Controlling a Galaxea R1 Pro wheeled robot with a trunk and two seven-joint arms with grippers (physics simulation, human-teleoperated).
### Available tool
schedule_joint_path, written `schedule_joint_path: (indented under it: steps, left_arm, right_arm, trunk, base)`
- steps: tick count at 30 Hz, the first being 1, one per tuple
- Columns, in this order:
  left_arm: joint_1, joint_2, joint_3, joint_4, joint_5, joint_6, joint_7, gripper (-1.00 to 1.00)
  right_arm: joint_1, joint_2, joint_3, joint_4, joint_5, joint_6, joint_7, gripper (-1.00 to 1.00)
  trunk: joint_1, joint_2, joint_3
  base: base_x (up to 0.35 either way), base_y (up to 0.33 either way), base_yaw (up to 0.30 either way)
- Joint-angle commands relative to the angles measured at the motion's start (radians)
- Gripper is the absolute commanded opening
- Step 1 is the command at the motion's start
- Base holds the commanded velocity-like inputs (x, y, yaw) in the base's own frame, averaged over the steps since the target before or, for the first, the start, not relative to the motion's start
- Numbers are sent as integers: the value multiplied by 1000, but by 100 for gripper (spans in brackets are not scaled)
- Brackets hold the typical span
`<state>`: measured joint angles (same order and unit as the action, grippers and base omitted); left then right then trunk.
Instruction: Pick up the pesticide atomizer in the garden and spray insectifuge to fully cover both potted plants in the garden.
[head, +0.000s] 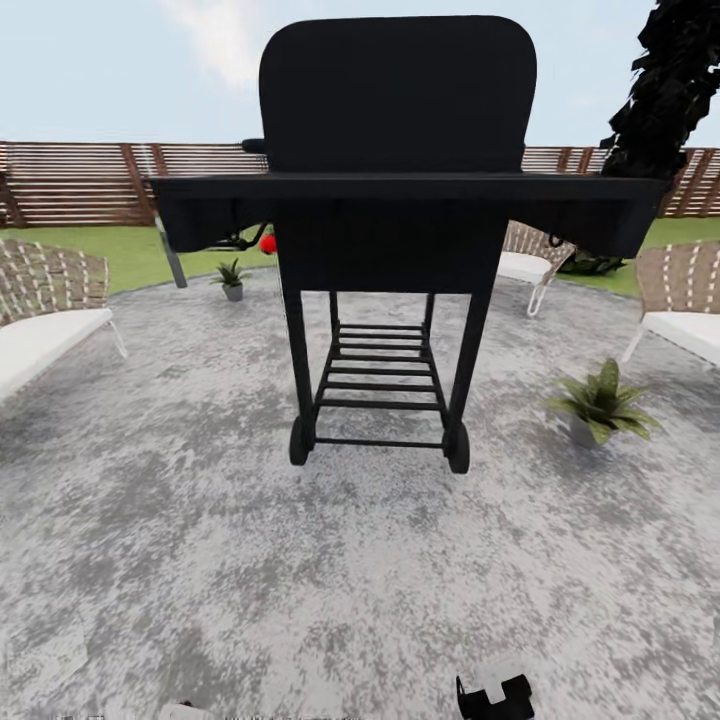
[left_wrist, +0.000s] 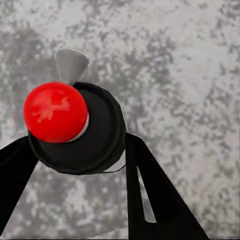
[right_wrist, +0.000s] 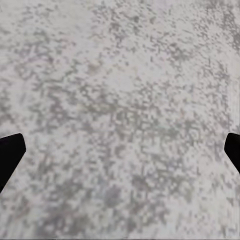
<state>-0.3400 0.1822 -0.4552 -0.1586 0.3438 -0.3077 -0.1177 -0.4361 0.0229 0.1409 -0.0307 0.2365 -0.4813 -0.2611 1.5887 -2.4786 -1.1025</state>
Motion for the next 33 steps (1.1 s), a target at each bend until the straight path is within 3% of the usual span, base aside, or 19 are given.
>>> schedule_joint_path:
  steps: [1,25,33]
  left_arm:
    - [0,0,-5,1,11,-2,-5,-100]
    - [0,0,-5,1,11,-2,-5,-100]
    - [0,0,-5,1,11,-2,-5,-100]
  right_arm:
    - [-1,0,8,2,4,0,-10,100]
    - [3,0,8,2,4,0,-10,100]
    - [3,-9,9,2,7,0,-9,100]
  trunk:
    - [0,0,-2]
    - [0,0,-12]
    - [0,0,-13]
  base:
    - [-32,306,255]
    - [-112,303,254]
    - [30,302,45]
